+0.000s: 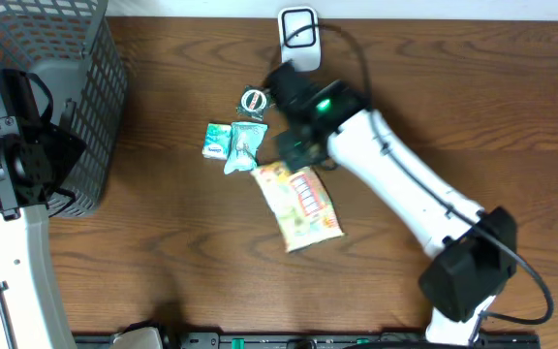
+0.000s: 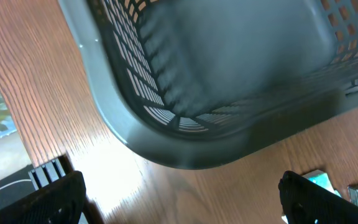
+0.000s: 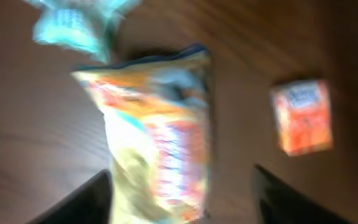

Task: Scan the item barcode
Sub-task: 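Lift the yellow snack bag up to the scanner with the right gripper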

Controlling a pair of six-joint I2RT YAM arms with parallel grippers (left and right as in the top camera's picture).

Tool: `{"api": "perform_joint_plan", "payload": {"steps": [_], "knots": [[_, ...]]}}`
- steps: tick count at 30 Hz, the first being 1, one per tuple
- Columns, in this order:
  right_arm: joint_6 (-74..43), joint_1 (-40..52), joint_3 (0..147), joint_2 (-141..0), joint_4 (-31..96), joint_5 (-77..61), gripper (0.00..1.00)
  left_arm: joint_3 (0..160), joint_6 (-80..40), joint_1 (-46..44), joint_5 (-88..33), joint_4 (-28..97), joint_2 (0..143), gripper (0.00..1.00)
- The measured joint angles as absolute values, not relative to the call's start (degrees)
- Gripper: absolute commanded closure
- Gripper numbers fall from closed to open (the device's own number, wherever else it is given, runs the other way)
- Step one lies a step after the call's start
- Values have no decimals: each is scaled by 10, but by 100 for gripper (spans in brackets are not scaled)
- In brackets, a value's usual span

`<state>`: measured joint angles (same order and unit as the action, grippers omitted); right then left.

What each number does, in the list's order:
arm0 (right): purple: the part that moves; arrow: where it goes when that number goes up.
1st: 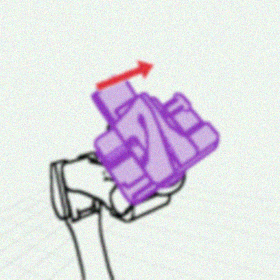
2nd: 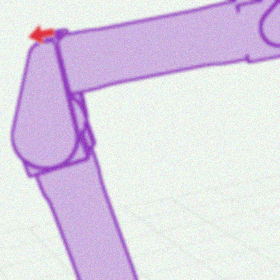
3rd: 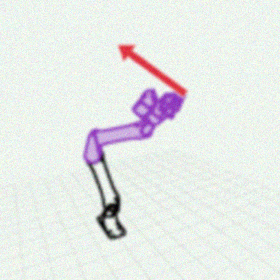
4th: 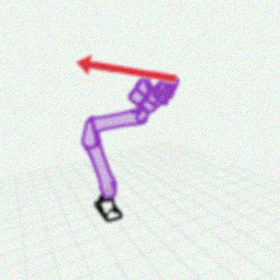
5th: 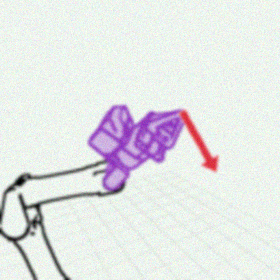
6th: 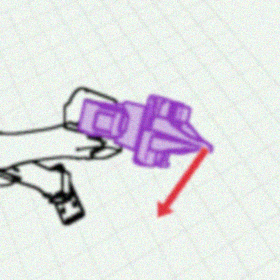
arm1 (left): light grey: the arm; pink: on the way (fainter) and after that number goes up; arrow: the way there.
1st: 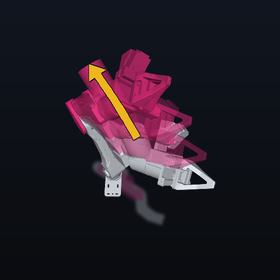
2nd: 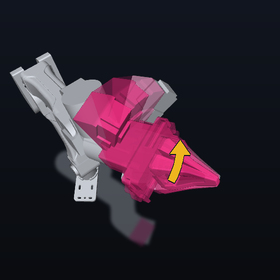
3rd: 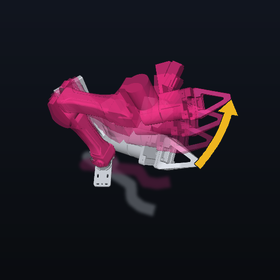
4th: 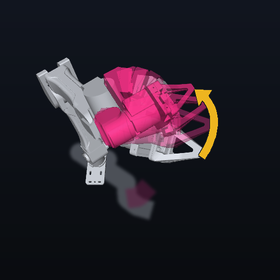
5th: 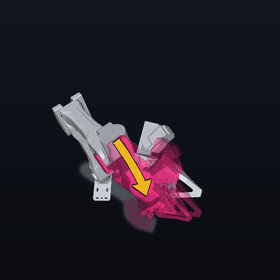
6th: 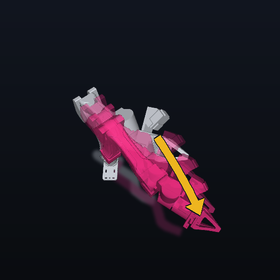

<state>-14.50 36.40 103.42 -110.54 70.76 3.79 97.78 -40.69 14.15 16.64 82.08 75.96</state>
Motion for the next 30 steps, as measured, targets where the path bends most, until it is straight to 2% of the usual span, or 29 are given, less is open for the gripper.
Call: {"api": "perform_joint_plan", "payload": {"steps": [2,4,7,10,13,16,19,21,22,30], "knots": [[-139,335,1026,-1105,712,21,59,978,-407,142,166,821,760,2],[-132,313,1002,-1105,701,-9,52,978,-407,142,166,821,760,2],[-119,305,945,-1105,665,-54,23,978,-407,142,167,821,760,3],[-107,314,879,-1105,612,-91,16,978,-407,142,167,821,760,2],[-106,322,820,-1105,551,-109,14,978,-407,142,167,820,760,3],[-107,332,763,-1105,482,-120,29,978,-407,142,167,821,760,2],[-112,340,719,-1105,442,-123,64,978,-407,142,166,821,760,3],[-116,347,706,-1105,435,-131,93,978,-407,142,166,821,760,2],[-120,350,706,-1105,434,-133,99,978,-407,142,166,821,760,2],[-164,346,737,-1098,446,-148,99,978,-407,142,166,821,760,2]]}}
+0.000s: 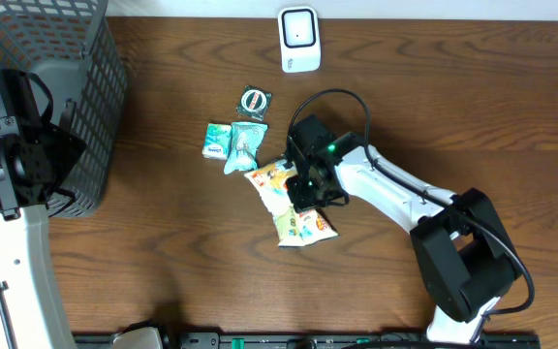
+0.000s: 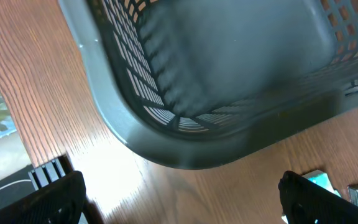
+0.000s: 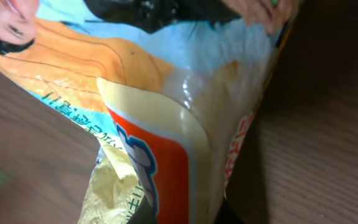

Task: Scan the item barcode
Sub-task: 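Lift the yellow snack bag up to the scanner with the right gripper, then carry the yellow bag to the right table edge and release it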

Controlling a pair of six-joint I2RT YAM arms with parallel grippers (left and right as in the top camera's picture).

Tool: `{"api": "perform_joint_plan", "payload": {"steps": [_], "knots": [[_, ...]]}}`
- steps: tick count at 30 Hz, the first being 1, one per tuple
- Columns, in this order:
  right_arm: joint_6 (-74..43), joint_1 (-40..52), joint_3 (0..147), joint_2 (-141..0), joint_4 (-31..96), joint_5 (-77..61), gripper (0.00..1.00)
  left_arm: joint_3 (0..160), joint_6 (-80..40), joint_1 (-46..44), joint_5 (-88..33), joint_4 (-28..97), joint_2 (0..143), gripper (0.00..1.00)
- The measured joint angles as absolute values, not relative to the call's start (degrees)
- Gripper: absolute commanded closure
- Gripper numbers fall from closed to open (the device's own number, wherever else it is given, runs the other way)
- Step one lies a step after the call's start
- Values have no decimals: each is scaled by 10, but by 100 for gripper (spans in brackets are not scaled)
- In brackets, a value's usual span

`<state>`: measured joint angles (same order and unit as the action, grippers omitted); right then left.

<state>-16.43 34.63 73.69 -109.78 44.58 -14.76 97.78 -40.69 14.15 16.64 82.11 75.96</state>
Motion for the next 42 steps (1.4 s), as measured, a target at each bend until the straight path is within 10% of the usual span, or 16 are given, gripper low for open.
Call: {"api": "perform_joint_plan", "payload": {"steps": [22,42], "knots": [[-257,227,931,-1107,90,-107,99,978,-407,142,166,821,760,2],[-184,208,1148,-1361,52,55,99,978,-407,142,166,821,760,3]]}}
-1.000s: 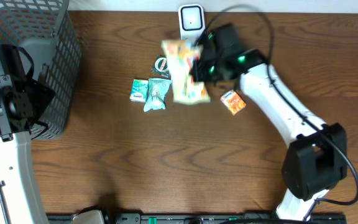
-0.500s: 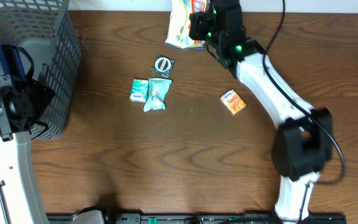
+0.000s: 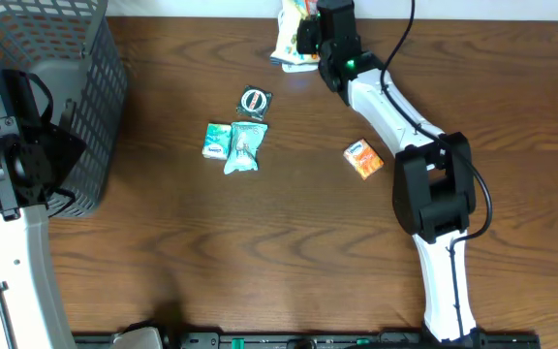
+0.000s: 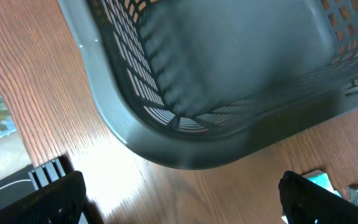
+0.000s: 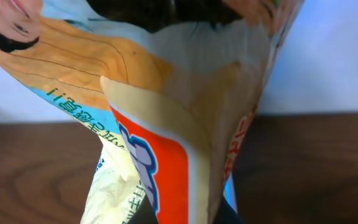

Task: Scan the item barcode
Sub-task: 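Carry the yellow bag to the right table edge and release it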

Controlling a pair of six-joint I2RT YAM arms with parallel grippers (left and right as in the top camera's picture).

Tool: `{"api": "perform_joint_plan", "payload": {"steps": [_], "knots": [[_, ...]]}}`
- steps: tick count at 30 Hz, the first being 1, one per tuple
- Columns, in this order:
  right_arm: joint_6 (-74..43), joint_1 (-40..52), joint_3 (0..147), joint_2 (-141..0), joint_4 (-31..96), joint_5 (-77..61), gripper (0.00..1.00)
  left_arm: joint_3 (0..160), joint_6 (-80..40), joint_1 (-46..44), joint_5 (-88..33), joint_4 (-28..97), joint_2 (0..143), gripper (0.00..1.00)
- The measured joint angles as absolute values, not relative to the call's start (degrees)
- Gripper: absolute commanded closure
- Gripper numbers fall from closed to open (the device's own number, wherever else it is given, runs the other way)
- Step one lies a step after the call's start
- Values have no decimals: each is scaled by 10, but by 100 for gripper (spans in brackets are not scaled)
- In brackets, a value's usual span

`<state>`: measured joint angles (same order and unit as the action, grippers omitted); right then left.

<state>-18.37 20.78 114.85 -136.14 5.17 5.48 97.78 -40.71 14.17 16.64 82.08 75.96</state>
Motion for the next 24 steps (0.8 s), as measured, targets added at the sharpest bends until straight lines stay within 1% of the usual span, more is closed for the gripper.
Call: {"api": "perform_joint_plan", "payload": {"steps": [5,9,15,17,19,21,24], "knots": [[-177,187,1177,-1357,96,59,99,978,-407,142,166,821,760,2],[-138,144,1178,-1326,177,60,99,978,-407,142,166,821,760,2],[-95,27,1189,-1264,343,92,99,978,-407,142,166,821,760,2],[-89,-25,1192,-1255,394,103,99,978,-407,142,166,821,760,3],[-84,-82,1192,-1255,429,111,99,978,-407,142,167,821,760,3],[-84,-120,1192,-1260,451,116,99,978,-407,142,166,821,760,3],[-83,-171,1192,-1266,473,119,93,978,-407,142,166,821,760,3]]}}
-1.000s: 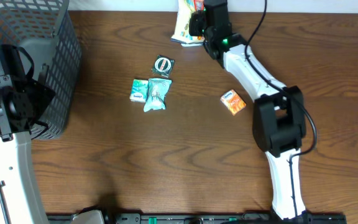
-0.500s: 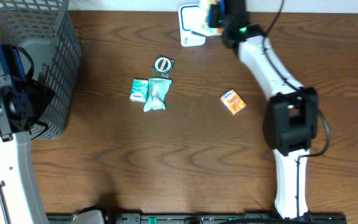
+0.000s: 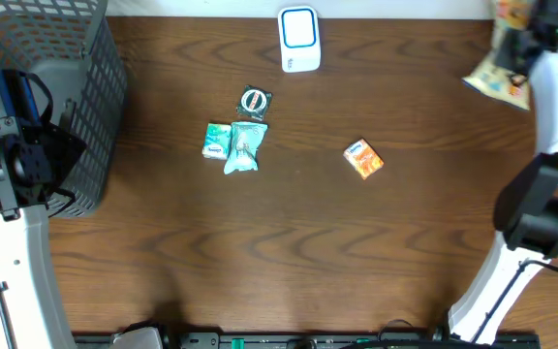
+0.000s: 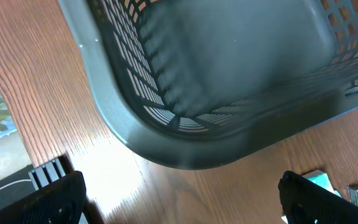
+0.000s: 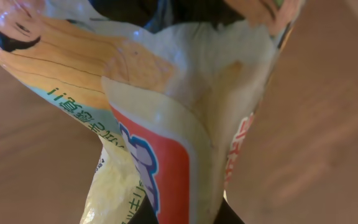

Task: Scan the item barcode
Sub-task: 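Carry the yellow bag to the right table edge and release it, then reach the right gripper down and grasp the small orange box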

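Observation:
In the overhead view the white barcode scanner, its face lit blue, stands at the back edge of the table. My right gripper is at the far back right, shut on a yellow and orange snack bag that hangs off it, well right of the scanner. That bag fills the right wrist view, pinched between the dark fingers of the right gripper. My left gripper stands open beside the basket with nothing between its fingers.
A grey mesh basket stands at the left, its rim close to the left gripper. Mid-table lie a round packet, two teal packets and a small orange box.
My right gripper, still shut on the snack bag, has moved from over the scanner to the far back right corner. The scanner is uncovered now. The left arm has not moved.
My right gripper was open above the snack bag lying mid-table. Then it was shut on the bag there. Then it held the bag at the scanner by the back edge, and now holds it off to the right. The left arm stayed by the basket throughout.

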Controlling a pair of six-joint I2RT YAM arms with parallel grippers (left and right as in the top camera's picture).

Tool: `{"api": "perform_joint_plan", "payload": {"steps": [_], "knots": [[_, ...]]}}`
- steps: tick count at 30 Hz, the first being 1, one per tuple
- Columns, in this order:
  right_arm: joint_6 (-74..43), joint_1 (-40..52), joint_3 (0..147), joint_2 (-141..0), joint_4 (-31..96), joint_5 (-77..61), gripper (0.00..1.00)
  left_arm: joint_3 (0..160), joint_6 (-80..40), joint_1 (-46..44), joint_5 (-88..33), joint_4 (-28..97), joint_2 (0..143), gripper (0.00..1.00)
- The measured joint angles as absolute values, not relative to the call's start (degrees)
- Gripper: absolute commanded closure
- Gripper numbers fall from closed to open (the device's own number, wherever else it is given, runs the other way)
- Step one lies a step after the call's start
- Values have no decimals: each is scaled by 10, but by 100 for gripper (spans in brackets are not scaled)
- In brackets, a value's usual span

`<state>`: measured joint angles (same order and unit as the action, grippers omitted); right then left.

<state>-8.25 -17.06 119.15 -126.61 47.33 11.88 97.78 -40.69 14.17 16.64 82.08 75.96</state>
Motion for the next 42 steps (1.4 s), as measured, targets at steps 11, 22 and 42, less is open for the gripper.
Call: {"api": "perform_joint_plan", "payload": {"steps": [11,22,42], "knots": [[-95,-274,1191,-1270,541,91,27,978,-407,142,166,821,760,2],[-90,-228,1191,-1270,657,-304,35,978,-407,142,166,821,760,2],[87,59,1039,-1271,720,-131,26,978,-407,142,166,821,760,2]]}}
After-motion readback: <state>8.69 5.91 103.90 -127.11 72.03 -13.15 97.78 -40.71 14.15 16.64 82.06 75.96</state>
